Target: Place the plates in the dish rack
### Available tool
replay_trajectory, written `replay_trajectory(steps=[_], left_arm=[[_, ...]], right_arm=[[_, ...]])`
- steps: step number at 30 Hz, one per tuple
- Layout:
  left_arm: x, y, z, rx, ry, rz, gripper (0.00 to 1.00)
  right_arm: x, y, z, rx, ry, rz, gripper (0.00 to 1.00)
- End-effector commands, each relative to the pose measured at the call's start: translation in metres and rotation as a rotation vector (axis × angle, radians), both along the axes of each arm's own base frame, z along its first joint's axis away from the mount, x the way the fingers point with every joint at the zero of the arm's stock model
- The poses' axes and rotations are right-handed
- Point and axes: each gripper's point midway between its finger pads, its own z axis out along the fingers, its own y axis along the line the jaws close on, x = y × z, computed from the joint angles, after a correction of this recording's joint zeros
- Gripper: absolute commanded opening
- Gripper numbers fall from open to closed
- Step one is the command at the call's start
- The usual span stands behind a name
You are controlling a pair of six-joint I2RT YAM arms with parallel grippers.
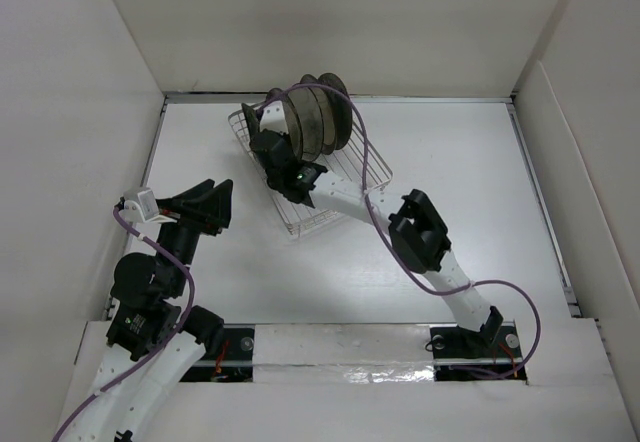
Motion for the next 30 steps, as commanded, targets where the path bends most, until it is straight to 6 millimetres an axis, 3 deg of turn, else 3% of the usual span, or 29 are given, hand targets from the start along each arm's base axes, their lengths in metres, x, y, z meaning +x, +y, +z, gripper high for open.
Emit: replay_trajectory(steps=[1, 7, 11, 19, 26, 30], left_arm=[[-0.004, 0.000, 0.015, -0.028, -0.053, -0.010, 0.47], [-0.005, 0.000, 0.014, -0.027, -0.053, -0.013, 0.47], [-0.005, 0.000, 0.015, -0.028, -0.054, -0.013, 0.47], [-0.004, 0.000, 0.014, -0.026, -0.050, -0.010, 0.47], [-0.004, 0.002, 0.014, -0.022, -0.050, 0.001, 0.47], [-0.005, 0.002, 0.015, -0.023, -0.055, -0.002, 0.47]], right_arm=[[-0.014, -0.019, 0.130, 0.241, -0.253, -0.143, 0.00], [-0.030, -0.029, 0.155, 0.270, -0.320, -0.202, 0.00], [-0.032, -0.036, 0.158, 0.311, -0.340, -0.234, 0.00], [-0.026, -0.034, 0.150, 0.406, -0.372, -0.294, 0.00], [-0.017, -0.012, 0.133, 0.428, -0.363, -0.254, 0.00], [-0.018, -0.010, 0.120, 0.433, -0.346, -0.245, 0.00]])
